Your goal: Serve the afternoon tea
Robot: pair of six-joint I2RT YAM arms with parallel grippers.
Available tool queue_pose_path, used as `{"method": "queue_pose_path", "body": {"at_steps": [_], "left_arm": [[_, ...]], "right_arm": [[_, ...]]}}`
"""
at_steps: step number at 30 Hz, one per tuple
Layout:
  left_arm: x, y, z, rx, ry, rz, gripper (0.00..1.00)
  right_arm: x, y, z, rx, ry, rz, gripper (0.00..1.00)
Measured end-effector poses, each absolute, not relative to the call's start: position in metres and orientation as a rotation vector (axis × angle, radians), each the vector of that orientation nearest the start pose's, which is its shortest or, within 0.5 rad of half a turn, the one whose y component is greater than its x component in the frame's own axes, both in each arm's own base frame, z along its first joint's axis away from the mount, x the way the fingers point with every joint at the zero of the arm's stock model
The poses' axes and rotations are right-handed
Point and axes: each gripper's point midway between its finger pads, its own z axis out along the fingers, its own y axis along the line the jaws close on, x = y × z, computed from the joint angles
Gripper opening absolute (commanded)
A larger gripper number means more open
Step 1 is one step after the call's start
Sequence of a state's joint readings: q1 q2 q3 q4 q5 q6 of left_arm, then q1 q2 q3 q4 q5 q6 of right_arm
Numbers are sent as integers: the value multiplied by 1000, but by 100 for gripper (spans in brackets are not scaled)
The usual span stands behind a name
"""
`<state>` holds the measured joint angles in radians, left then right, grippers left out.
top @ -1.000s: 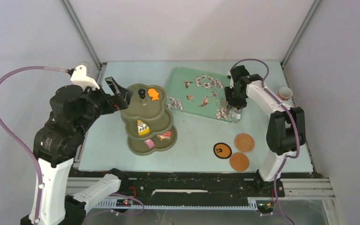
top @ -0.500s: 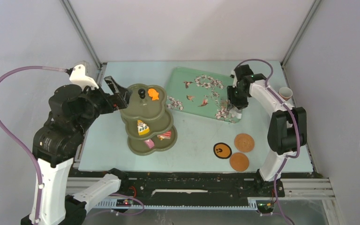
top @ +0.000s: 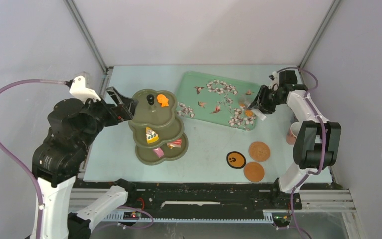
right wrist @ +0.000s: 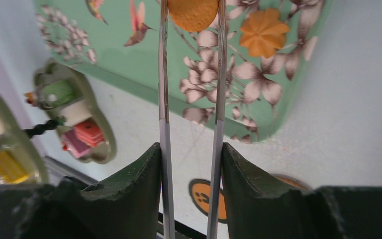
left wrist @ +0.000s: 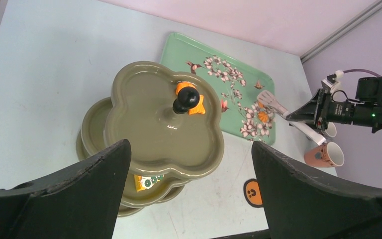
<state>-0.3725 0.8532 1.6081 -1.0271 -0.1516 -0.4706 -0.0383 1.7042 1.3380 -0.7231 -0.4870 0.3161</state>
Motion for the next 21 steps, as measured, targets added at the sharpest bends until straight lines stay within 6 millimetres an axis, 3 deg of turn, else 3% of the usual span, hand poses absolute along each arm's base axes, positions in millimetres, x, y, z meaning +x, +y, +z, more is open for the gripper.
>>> {"method": "queue_pose_path", "body": {"at_steps": [6, 9, 12, 16, 19, 21], "left_arm": [[199, -70, 415, -219, 1848, -462, 98], [197, -69, 418, -223, 1834, -468, 98], [196, -67, 419, -227, 1826, -465, 98], [195, -67, 419, -231, 1823, -466, 98], [195, -67, 420, -232, 1819, -468, 98], [195, -66, 421, -233, 1816, -470, 98]], "right_arm": [[369, 95, 138, 380, 2563, 953, 0], [366, 108, 164, 345, 2493, 1033, 0], [359, 130, 205, 241, 2391, 1085, 0], [325, 193, 267, -25, 2243, 1197, 0], [278, 247, 305, -260, 2142, 1309, 0], [248, 273, 321, -378, 2094, 1377, 0]]}}
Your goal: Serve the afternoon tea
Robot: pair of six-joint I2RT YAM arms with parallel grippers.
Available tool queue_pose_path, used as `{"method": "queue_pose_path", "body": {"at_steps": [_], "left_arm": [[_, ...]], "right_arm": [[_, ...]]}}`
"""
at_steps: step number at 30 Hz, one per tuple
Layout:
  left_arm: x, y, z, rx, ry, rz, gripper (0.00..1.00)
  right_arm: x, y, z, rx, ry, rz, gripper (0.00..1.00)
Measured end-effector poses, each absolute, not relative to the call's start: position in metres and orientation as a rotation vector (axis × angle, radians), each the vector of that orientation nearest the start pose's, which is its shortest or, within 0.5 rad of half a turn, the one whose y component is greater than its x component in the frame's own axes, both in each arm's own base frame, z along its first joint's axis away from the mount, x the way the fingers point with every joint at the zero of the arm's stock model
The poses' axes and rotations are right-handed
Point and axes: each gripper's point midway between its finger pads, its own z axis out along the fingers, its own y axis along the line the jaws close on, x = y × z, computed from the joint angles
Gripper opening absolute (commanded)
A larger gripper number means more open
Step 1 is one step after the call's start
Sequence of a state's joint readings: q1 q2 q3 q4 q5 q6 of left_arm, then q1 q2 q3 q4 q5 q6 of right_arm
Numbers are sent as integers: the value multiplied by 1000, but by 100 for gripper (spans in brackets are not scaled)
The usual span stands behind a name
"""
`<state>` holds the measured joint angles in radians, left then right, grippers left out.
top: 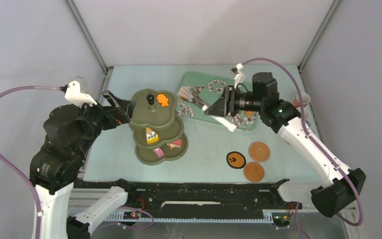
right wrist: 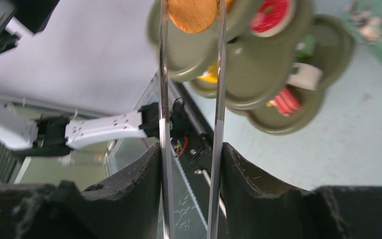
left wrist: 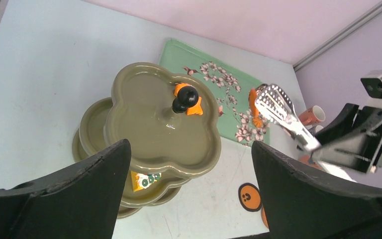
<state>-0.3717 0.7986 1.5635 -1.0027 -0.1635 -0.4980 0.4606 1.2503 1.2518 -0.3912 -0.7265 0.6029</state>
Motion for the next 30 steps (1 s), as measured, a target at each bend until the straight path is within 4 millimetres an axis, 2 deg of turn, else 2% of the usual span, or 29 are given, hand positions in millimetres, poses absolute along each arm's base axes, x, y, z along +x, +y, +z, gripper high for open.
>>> {"method": "queue_pose_path", "body": {"at_steps": [3, 8, 18, 21, 25, 28, 30], "left_arm": [[194, -66, 422, -232, 1810, -472, 98], [195, -67, 425, -234, 1798, -481, 98], [192, -68, 428, -240, 1791, -504, 98], [191, -68, 429, -242, 1786, -507, 98], [189, -67, 430, -247, 1780, -513, 98], [188, -67, 431, -248, 1778, -515, 98], [188, -67, 431, -248, 1778, -516, 98]], "right_arm": [[220, 300, 329, -490, 2058, 1423, 0], [196, 324, 322, -595, 2077, 1398, 0], [203, 362, 332, -754, 2049, 1180, 2], [204, 366, 324, -788, 2066, 1108, 4], [204, 364, 302, -828, 2126, 1016, 8], [204, 362, 289, -863, 2155, 957, 13], [204, 362, 286, -879, 2155, 937, 21]]}}
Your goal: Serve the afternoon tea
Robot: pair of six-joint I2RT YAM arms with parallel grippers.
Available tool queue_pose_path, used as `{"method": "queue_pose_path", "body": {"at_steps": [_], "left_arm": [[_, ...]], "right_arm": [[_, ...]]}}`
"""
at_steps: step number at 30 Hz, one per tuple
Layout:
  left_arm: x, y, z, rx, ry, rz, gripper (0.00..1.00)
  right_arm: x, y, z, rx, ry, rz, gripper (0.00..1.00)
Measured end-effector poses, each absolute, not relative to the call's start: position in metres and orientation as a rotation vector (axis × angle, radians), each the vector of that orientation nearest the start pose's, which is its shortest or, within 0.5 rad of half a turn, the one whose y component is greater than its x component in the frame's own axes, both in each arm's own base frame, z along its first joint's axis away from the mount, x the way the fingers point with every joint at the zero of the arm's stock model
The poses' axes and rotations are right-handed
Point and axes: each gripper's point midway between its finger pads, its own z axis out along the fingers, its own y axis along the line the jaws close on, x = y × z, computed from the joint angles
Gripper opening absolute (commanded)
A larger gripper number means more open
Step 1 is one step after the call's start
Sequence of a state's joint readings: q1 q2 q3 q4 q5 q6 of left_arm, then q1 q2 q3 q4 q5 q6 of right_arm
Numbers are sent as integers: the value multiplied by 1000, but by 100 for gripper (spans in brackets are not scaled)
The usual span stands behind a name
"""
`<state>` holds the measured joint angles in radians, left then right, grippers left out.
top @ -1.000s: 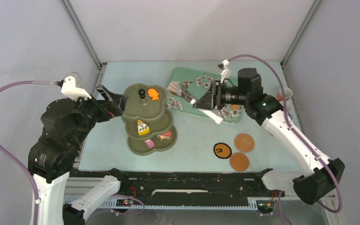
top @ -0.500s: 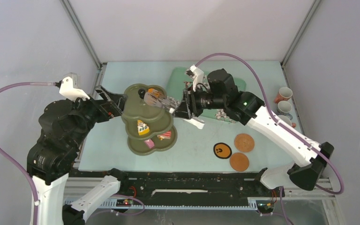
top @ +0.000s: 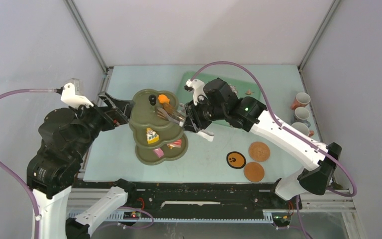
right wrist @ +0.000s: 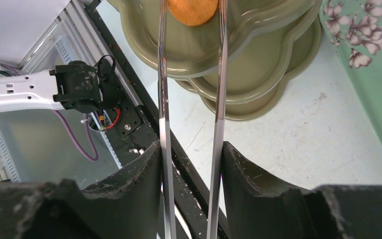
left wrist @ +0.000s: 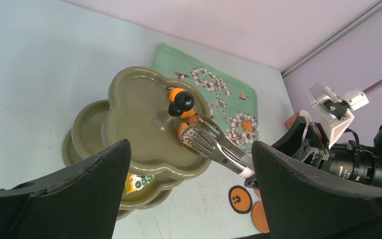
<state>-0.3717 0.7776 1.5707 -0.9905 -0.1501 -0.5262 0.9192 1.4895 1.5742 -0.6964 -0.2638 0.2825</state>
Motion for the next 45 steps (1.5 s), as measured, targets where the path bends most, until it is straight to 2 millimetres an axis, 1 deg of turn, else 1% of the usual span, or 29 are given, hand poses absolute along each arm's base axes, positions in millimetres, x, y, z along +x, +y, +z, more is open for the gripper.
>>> {"method": "queue_pose_path", "body": {"at_steps": [2, 3, 8, 12, 18, 23, 29, 31, 34, 35, 37, 39, 41, 43, 45], "left_arm": [[188, -67, 430, -248, 1782, -514, 98], [188, -67, 429, -249, 1785, -513, 98], [189, -68, 428, -250, 1792, -512, 98], [192, -70, 426, -254, 1801, -516, 98], [193, -71, 426, -260, 1805, -520, 98], [194, -71, 426, -261, 1804, -522, 98], [194, -71, 427, -261, 1802, -523, 98], [194, -71, 427, -261, 1802, -523, 98], [194, -71, 427, -261, 1802, -522, 98], [194, -71, 427, -261, 1802, -522, 98], [194, -71, 427, -261, 1802, -523, 98], [194, -71, 427, -261, 1802, -523, 98], [194, -71, 427, -260, 1802, -522, 98], [194, -71, 427, -260, 1801, -523, 98], [194, -71, 427, -260, 1799, -524, 98]], "right_arm": [[205, 362, 287, -887, 2149, 925, 30], [205, 362, 287, -890, 2146, 921, 32], [207, 361, 288, -901, 2133, 909, 40], [208, 362, 294, -900, 2119, 911, 46], [209, 363, 306, -899, 2091, 921, 48], [209, 363, 309, -903, 2080, 928, 49], [210, 361, 310, -898, 2083, 926, 45], [211, 360, 311, -892, 2081, 924, 46], [217, 354, 319, -870, 2041, 916, 47], [219, 349, 323, -857, 2017, 909, 47], [225, 328, 331, -812, 1971, 888, 47], [234, 299, 340, -731, 1935, 852, 47], [250, 262, 347, -614, 1903, 796, 47], [265, 229, 348, -505, 1894, 724, 46], [282, 198, 340, -402, 1914, 651, 46]]}}
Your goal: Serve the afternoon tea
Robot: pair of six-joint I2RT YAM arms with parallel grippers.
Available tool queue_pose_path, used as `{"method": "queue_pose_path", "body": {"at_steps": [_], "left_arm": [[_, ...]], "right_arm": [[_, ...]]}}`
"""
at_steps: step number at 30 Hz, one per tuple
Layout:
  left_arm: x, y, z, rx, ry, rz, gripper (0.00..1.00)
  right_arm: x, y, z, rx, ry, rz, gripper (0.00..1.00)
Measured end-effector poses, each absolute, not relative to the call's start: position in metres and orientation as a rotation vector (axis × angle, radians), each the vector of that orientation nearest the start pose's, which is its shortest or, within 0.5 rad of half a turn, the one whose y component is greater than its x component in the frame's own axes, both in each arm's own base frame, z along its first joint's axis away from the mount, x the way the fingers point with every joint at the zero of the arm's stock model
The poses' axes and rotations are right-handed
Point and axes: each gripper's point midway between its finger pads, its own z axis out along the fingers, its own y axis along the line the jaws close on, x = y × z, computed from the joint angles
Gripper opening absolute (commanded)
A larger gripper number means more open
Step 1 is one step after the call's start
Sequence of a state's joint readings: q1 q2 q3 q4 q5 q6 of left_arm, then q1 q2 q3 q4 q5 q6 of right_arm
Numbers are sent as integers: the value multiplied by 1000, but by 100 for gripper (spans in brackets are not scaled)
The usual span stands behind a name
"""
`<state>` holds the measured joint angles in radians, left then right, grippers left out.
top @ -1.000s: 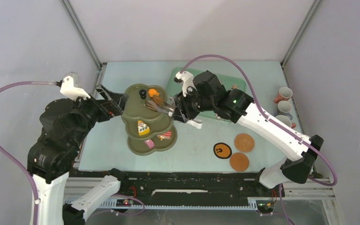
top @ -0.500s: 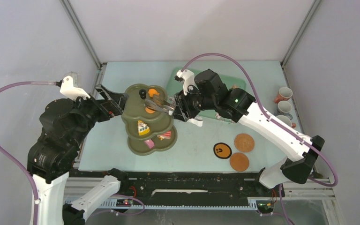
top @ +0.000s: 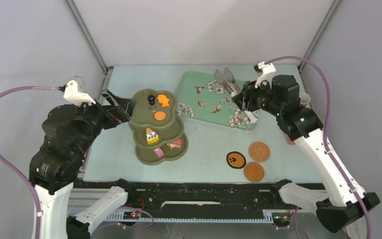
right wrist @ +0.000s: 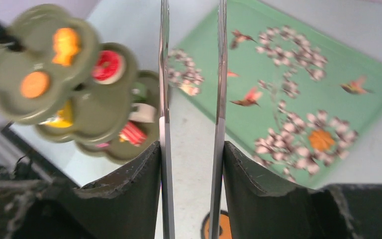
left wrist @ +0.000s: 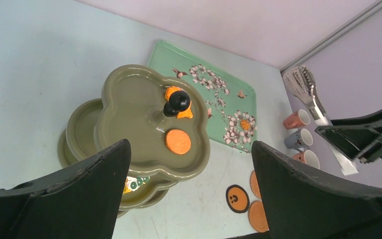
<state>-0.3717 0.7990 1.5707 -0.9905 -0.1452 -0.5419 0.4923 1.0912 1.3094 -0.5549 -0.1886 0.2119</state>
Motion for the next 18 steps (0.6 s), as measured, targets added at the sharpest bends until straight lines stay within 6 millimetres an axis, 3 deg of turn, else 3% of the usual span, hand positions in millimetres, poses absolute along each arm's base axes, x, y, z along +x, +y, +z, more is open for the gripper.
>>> {"method": "queue_pose_path", "body": {"at_steps": [5, 8, 12, 15, 18], "left_arm": [[198, -74, 426, -256, 1809, -522, 98], [203, -76, 424, -254, 1823, -520, 98], [207, -79, 423, -248, 1836, -521, 98], [208, -80, 423, -241, 1840, -520, 98], [209, -80, 423, -239, 1841, -518, 98]], "right_arm": [[320, 149, 286, -217, 2111, 507, 45], [336, 117, 230, -86, 2325, 413, 45], [336, 81, 165, 39, 2577, 267, 44], [330, 69, 140, 33, 2703, 173, 44], [333, 63, 135, 9, 2744, 104, 44]]}}
